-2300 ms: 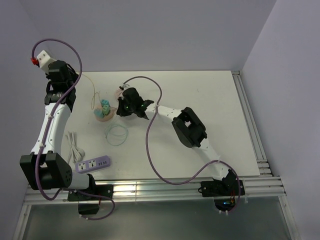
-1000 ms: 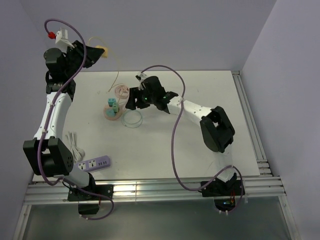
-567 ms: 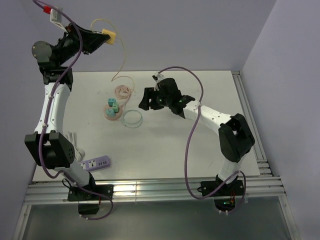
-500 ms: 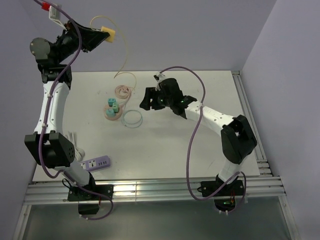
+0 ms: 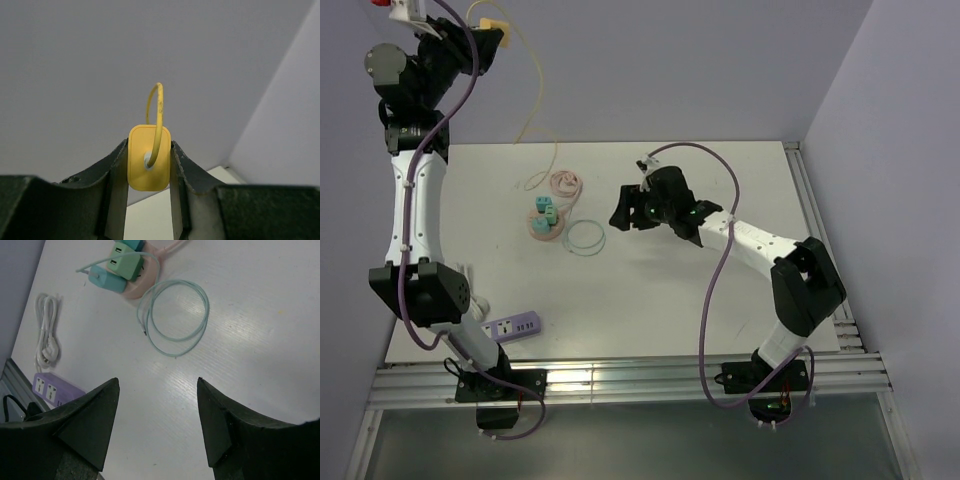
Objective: Insert the plug
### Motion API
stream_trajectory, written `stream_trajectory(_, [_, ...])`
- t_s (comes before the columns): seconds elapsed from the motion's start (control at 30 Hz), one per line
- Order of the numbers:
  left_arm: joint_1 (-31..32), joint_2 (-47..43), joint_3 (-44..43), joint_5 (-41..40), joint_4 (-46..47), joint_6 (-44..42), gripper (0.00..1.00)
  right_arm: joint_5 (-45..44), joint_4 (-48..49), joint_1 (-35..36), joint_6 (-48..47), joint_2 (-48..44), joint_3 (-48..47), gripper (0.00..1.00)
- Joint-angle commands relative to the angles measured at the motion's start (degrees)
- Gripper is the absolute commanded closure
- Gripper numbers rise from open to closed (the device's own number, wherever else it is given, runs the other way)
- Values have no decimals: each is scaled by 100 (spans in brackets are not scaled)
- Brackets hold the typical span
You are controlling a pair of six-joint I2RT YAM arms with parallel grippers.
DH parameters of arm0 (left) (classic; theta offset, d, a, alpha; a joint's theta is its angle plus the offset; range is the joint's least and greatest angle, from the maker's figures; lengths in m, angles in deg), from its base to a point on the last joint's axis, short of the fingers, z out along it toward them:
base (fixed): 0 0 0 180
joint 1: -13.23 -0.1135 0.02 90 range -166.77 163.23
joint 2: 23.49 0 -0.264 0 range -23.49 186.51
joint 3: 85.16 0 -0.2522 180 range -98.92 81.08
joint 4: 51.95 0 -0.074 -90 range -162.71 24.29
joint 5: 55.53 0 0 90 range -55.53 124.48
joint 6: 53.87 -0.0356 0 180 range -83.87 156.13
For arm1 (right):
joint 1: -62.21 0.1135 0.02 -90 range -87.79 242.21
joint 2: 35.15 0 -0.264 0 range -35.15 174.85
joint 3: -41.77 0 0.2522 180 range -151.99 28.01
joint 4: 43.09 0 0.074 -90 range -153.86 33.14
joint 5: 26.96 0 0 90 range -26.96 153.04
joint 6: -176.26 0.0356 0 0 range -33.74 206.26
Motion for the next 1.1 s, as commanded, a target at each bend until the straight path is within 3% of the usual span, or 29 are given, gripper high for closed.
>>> stream_trajectory(0.0, [-292, 438, 66, -1008, -607, -709, 100, -42, 122, -61, -132, -465, 160, 29])
stream_trajectory(0.17, [-1057, 361, 832, -1208, -228, -119, 100, 90, 87, -96, -132, -316, 196, 29])
stream_trajectory(0.4, [-1182, -52, 1649, -2920, -1606, 81, 100, 915, 280, -44, 332, 895, -805, 32])
stream_trajectory(0.57, [-1182, -394, 2237, -2880, -2250, 461, 100, 1435, 852, 175, 940, 1494, -1314, 38])
stream_trajectory(0.73, [-1182, -1264, 3283, -2749, -1856, 979, 100, 1014, 1001, 702, 975, 1987, -1711, 62])
stream_trajectory(0.77, [-1182, -1474, 3415, -2722, -1768, 1032, 100, 935, 1054, 764, 966, 2039, -1738, 74])
stream_trajectory(0.83, [-1173, -1616, 3653, -2757, -1776, 1208, 100, 645, 1176, 940, 862, 2154, -1773, 82])
stream_trajectory(0.87, [-1156, -1678, 3715, -2774, -1784, 1278, 100, 531, 1195, 1002, 817, 2224, -1860, 92])
stream_trajectory(0.93, [-1164, -1696, 3672, -2975, -2117, 1410, 100, 242, 1212, 1107, 686, 2356, -2010, 99])
stream_trajectory(1.07, [-1164, -1836, 3741, -3187, -2470, 1805, 100, -173, 1273, 1379, 615, 2899, -2642, 100])
